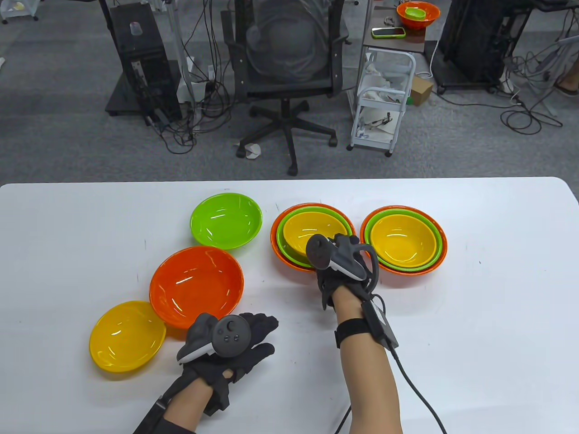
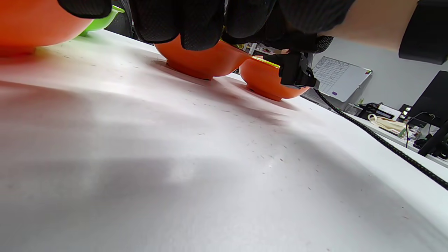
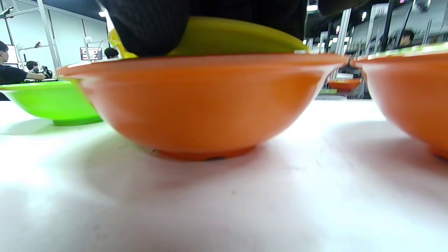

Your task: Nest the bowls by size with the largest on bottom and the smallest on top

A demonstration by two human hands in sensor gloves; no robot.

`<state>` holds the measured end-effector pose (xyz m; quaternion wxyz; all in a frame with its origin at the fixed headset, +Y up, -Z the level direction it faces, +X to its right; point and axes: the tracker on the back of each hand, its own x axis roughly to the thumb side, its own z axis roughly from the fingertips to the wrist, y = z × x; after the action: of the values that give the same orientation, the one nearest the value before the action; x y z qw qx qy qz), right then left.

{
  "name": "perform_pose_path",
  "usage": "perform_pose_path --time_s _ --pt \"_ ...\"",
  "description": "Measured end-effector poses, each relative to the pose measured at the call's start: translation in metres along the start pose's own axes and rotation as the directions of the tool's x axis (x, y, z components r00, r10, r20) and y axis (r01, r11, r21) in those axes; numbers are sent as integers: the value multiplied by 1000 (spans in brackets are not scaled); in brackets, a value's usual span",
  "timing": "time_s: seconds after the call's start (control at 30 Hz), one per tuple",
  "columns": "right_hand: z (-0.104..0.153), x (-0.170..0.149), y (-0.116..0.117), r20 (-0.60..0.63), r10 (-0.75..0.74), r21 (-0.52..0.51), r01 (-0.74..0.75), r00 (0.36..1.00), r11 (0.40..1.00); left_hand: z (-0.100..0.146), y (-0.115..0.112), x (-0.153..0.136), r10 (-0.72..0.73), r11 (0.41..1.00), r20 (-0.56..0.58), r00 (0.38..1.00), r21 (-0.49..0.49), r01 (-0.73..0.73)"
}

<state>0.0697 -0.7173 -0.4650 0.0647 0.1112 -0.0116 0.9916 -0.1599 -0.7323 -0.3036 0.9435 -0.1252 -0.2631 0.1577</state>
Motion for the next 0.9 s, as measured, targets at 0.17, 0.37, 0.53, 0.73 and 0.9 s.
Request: perform_pose_path --time_s 0.17,0.37,0.53,0.73,0.9 --pt "3 -4 1 -24 -84 10 84 996 996 0 1 -1 -3 1000 -7 1000 -2 3" --pt "10 -1 -6 7 -74 -2 74 997 997 2 1 -4 9 1000 -25 1000 -8 -9" --pt "25 -3 -18 37 -74 -8 74 997 997 1 2 -4 12 1000 -30 999 -8 -13" --pt "62 -17 -34 93 -66 -38 70 993 997 2 2 -4 13 1000 -27 1000 -1 -13" --pt "113 -41 -35 151 -121 -74 133 981 988 3 2 -3 13 1000 -19 1000 1 -13"
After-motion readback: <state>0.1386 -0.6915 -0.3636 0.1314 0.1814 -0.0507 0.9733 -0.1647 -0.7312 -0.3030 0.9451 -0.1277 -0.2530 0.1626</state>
